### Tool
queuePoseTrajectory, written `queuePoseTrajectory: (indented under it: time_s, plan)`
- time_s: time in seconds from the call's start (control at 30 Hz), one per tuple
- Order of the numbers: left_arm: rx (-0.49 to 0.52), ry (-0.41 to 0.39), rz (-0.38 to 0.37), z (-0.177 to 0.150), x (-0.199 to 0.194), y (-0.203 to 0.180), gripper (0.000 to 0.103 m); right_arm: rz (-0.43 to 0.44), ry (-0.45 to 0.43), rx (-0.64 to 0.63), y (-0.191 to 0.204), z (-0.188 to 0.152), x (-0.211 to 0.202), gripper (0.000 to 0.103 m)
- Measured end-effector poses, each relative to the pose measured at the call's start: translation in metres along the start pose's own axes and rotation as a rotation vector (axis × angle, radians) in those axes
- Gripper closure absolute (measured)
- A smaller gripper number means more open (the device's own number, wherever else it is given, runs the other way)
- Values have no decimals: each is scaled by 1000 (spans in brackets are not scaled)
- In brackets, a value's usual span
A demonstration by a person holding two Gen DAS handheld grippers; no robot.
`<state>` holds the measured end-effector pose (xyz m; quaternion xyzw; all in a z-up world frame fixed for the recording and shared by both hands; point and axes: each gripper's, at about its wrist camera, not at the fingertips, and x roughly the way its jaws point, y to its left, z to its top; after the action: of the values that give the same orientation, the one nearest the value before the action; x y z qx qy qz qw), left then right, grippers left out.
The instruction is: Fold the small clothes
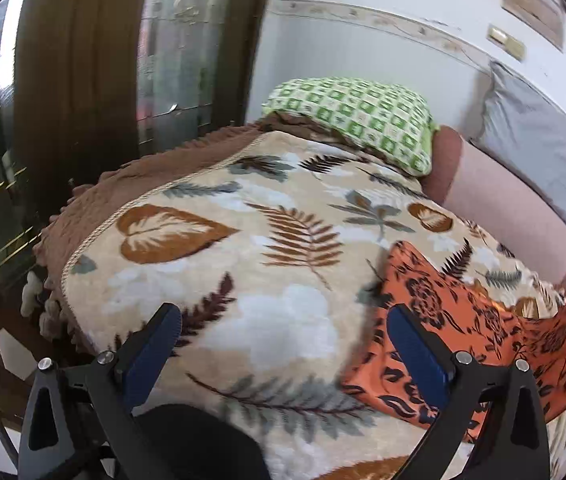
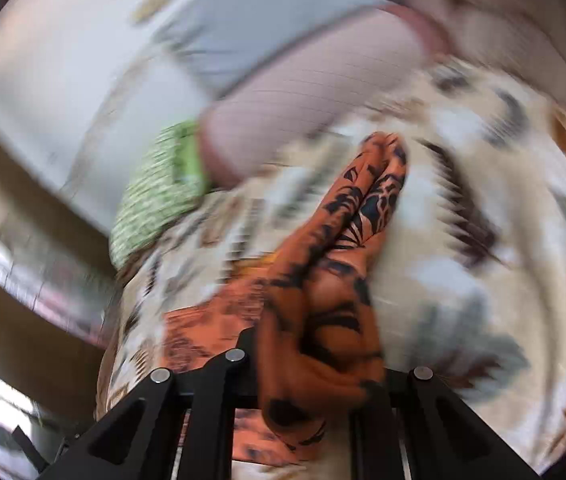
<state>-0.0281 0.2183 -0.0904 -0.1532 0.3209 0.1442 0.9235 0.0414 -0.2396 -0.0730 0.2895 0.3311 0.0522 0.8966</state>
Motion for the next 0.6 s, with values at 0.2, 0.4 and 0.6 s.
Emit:
queuePoseTrajectory:
  time_s: [0.2,0.4,0.6]
  plan:
    - [-81,-10,42,5,1,49,1,56,161,-300,145,-52,81,88]
    - [-160,24,73,2,8,92,1,-11,447,-408,164,-145,190,88]
    - [-194,36,70,-2,15,103,1,44,371,-372,185,-105,150,89]
